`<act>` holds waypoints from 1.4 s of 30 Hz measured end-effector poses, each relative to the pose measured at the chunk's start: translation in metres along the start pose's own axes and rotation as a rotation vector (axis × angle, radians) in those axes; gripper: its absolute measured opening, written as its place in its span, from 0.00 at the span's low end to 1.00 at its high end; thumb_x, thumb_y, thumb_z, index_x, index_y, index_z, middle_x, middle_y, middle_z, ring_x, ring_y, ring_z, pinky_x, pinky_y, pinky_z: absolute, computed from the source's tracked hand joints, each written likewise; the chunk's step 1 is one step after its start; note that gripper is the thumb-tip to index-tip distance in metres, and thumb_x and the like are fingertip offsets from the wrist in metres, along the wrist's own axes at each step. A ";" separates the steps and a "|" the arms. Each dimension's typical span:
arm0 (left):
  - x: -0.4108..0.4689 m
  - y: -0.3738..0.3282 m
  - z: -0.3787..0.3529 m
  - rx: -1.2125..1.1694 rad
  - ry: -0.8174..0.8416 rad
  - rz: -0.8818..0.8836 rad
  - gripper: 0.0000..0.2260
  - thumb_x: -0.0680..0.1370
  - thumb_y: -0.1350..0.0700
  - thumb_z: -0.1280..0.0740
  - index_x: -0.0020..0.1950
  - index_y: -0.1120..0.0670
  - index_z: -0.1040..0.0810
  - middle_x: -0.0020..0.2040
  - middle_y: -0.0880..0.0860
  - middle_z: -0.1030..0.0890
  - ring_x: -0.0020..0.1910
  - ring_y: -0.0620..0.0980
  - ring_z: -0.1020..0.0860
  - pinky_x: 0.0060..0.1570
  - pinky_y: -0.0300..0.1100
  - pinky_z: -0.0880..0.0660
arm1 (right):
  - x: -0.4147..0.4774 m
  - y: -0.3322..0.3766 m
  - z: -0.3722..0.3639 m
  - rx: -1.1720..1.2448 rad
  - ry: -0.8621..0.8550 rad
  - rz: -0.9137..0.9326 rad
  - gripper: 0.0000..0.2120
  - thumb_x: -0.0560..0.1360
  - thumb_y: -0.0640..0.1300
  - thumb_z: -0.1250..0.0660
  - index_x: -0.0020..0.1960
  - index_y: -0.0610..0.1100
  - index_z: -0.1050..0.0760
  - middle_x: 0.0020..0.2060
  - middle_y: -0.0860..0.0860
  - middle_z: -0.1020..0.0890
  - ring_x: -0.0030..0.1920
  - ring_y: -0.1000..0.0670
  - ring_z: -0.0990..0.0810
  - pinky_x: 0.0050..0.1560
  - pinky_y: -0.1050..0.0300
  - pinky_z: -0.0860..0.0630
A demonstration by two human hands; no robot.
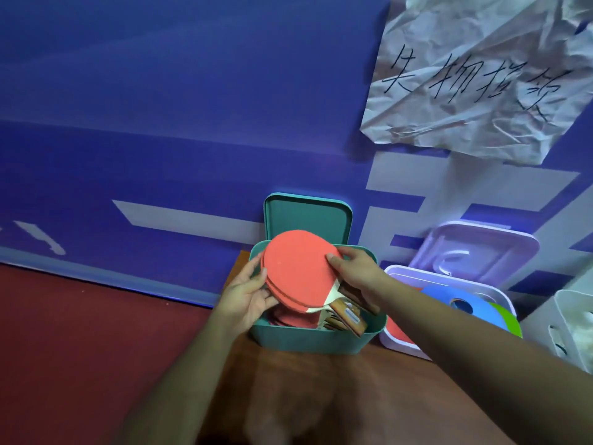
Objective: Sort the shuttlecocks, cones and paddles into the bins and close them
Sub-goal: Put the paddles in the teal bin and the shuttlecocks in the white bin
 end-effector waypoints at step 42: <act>0.088 -0.045 0.035 1.480 -0.420 -0.267 0.17 0.76 0.57 0.35 0.62 0.63 0.27 0.58 0.62 0.25 0.59 0.61 0.26 0.59 0.49 0.31 | 0.051 -0.023 0.028 -0.580 -0.150 0.249 0.32 0.78 0.56 0.36 0.73 0.38 0.39 0.68 0.40 0.30 0.69 0.41 0.32 0.69 0.49 0.35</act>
Point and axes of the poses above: each hand's wrist, its own x-axis towards the middle knuckle, its own z-axis out of the back of the hand, y = z × x, the point moved 4 cm from there along x, towards the middle knuckle
